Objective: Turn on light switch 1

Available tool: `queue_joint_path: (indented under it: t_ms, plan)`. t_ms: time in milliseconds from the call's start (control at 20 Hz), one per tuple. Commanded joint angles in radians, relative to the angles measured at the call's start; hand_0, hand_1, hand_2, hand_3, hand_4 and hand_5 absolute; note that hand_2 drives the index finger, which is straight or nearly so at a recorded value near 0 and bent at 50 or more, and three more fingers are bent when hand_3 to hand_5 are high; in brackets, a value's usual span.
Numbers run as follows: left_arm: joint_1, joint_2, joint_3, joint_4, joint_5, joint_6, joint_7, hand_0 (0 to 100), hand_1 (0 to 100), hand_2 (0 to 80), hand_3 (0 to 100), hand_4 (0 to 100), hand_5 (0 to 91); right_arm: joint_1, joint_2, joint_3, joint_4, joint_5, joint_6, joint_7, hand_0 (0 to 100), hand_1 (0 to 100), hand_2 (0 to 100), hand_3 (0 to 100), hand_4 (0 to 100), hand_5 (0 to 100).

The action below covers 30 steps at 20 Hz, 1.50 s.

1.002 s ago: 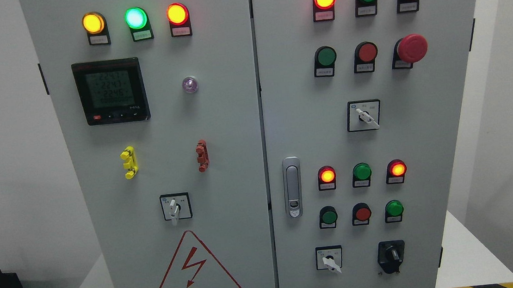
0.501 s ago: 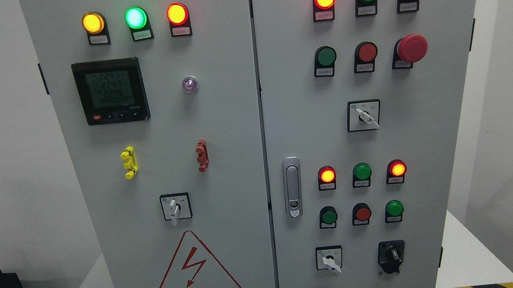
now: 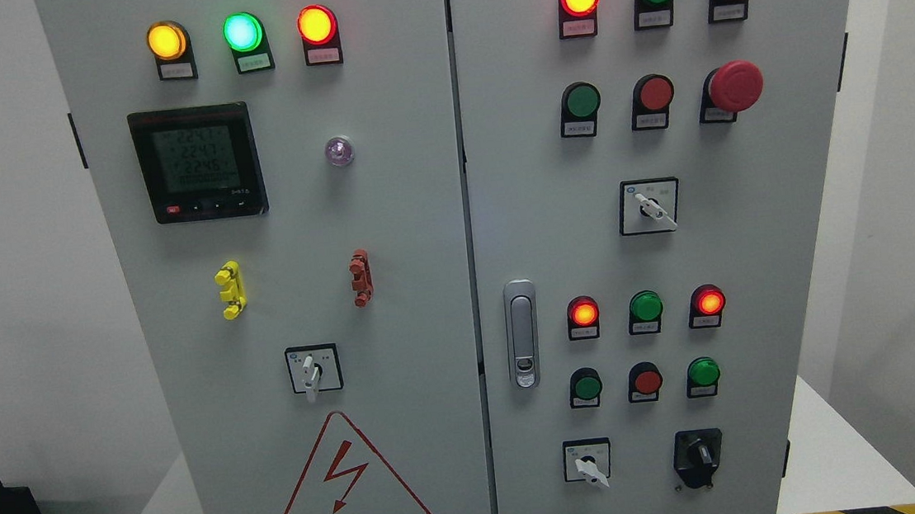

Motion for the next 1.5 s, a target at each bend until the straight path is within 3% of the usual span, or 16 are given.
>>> queue_joint_path:
  t_ms: [0,301,401,601,852,1002,1253,1453]
  plan:
    - [-0.028,0.015,0.132,-0.55,0.002,-0.001,-0.038,51,0,22.2,43,60,32.0,0.0,0.0,0.0,0.0,-0.017,0.001,0.0,12,39,0,0,0,0]
    - [-0.067,0.012,0.096,-0.664,0.008,-0.018,-0.021,38,0,27.0,50,67,47.6,0.0,0.0,0.0,0.0,-0.018,0.001,0.0,12,39,0,0,0,0]
    - [-0.081,0.013,0.061,-0.693,0.008,-0.03,0.019,35,0,27.0,51,68,50.5,0.0,0.0,0.0,0.0,-0.017,0.001,0.0,12,39,0,0,0,0]
    - [-0.087,0.015,-0.087,-0.771,0.002,-0.047,0.164,31,0,31.1,57,72,56.5,0.0,0.0,0.0,0.0,-0.018,0.001,0.0,12,39,0,0,0,0]
    - [-0.087,0.013,-0.279,-0.857,-0.007,-0.047,0.241,28,0,33.2,60,74,59.8,0.0,0.0,0.0,0.0,-0.017,0.001,0.0,12,39,0,0,0,0]
    - [-0.107,0.006,-0.347,-0.879,-0.065,-0.046,0.284,28,0,33.3,60,73,59.4,0.0,0.0,0.0,0.0,-0.018,0.001,0.0,12,39,0,0,0,0]
    - [-0.166,-0.049,-0.445,-0.917,-0.149,-0.039,0.292,28,0,35.9,61,74,59.8,0.0,0.0,0.0,0.0,-0.018,0.001,0.0,12,39,0,0,0,0]
    - [-0.249,-0.115,-0.48,-0.919,-0.289,-0.013,0.303,28,0,37.8,62,75,61.3,0.0,0.0,0.0,0.0,-0.017,0.001,0.0,12,39,0,0,0,0]
